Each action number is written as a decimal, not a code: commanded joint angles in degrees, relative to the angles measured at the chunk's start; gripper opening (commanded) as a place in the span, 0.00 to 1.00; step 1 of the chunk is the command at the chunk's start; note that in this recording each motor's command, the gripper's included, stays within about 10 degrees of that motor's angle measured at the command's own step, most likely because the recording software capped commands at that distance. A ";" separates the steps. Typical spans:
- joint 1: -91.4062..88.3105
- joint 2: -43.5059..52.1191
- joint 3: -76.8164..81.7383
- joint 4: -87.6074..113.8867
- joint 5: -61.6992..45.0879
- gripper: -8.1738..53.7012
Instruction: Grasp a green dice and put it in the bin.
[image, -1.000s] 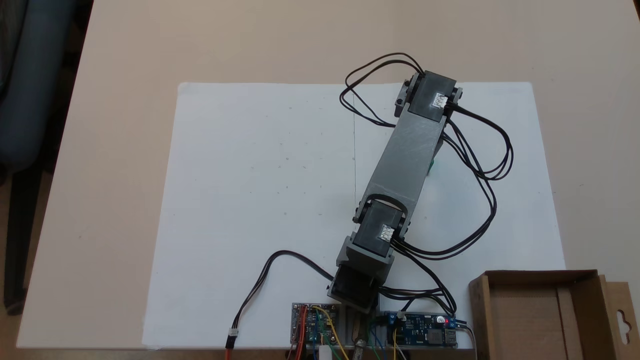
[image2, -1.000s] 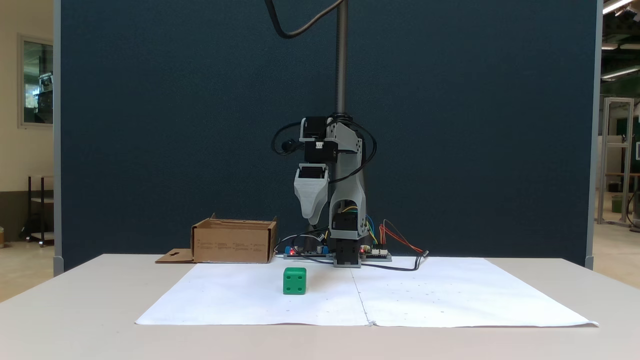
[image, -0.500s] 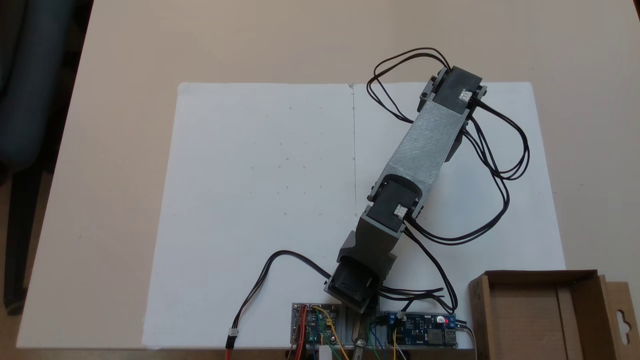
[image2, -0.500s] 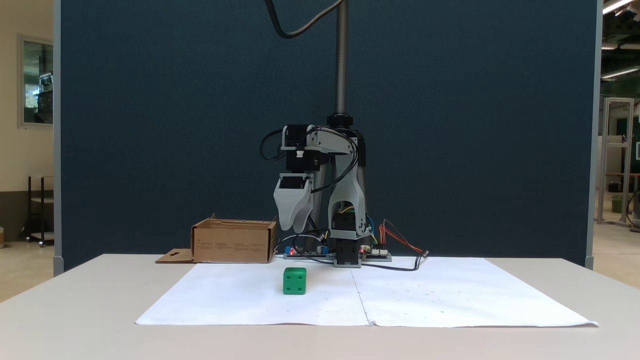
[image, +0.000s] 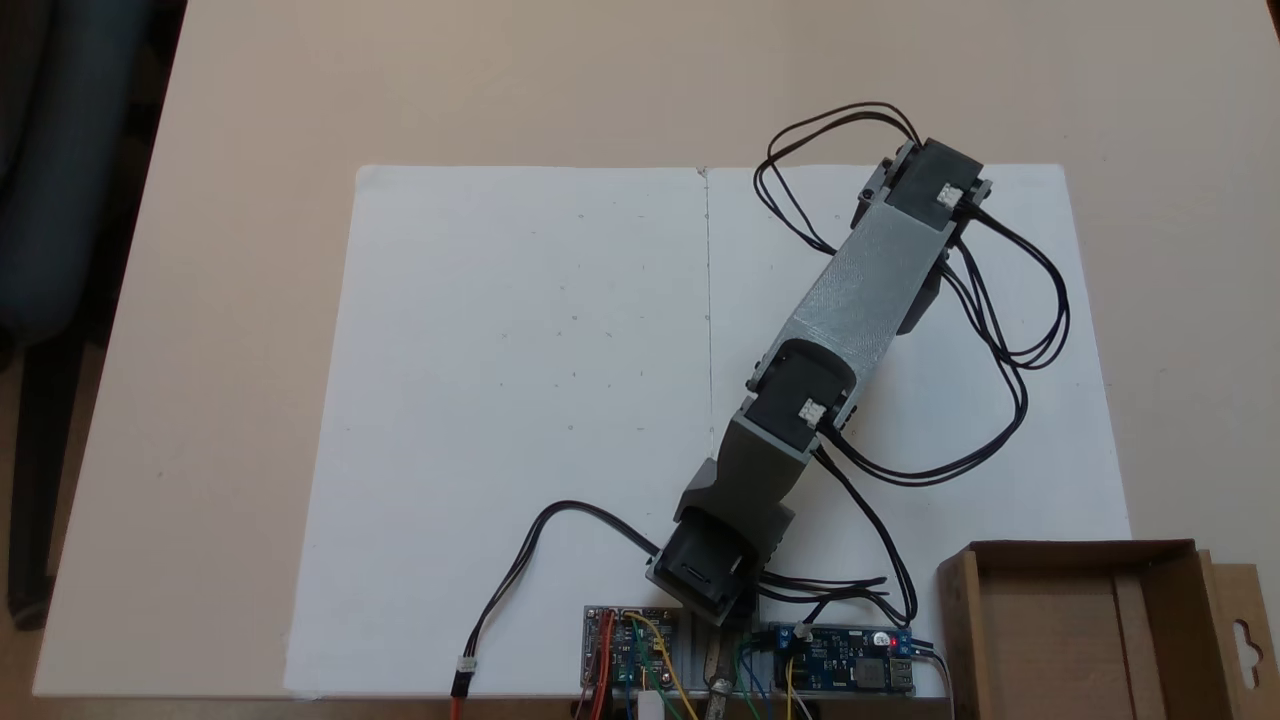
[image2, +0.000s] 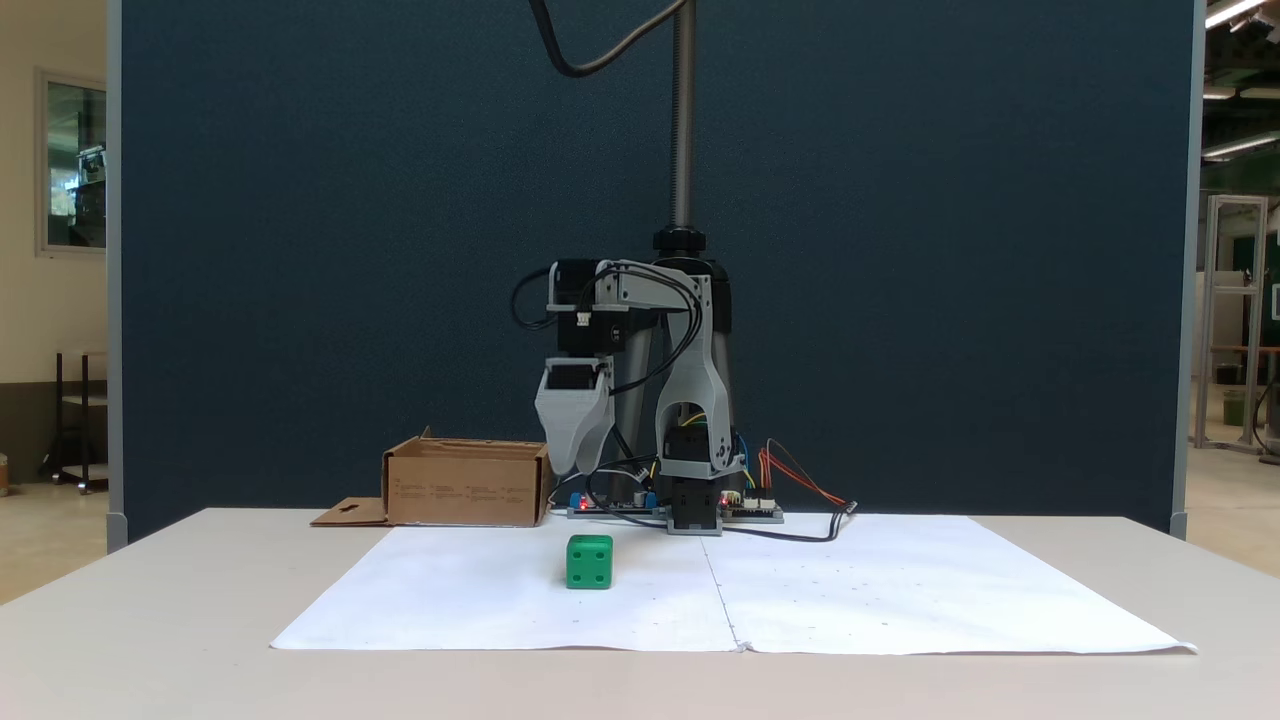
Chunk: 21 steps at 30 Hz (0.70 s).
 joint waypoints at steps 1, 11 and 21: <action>0.62 0.97 -1.93 4.13 -6.59 0.91; 0.00 -0.88 -1.85 4.04 -7.12 0.92; -1.85 -0.79 3.87 -0.97 -7.03 0.92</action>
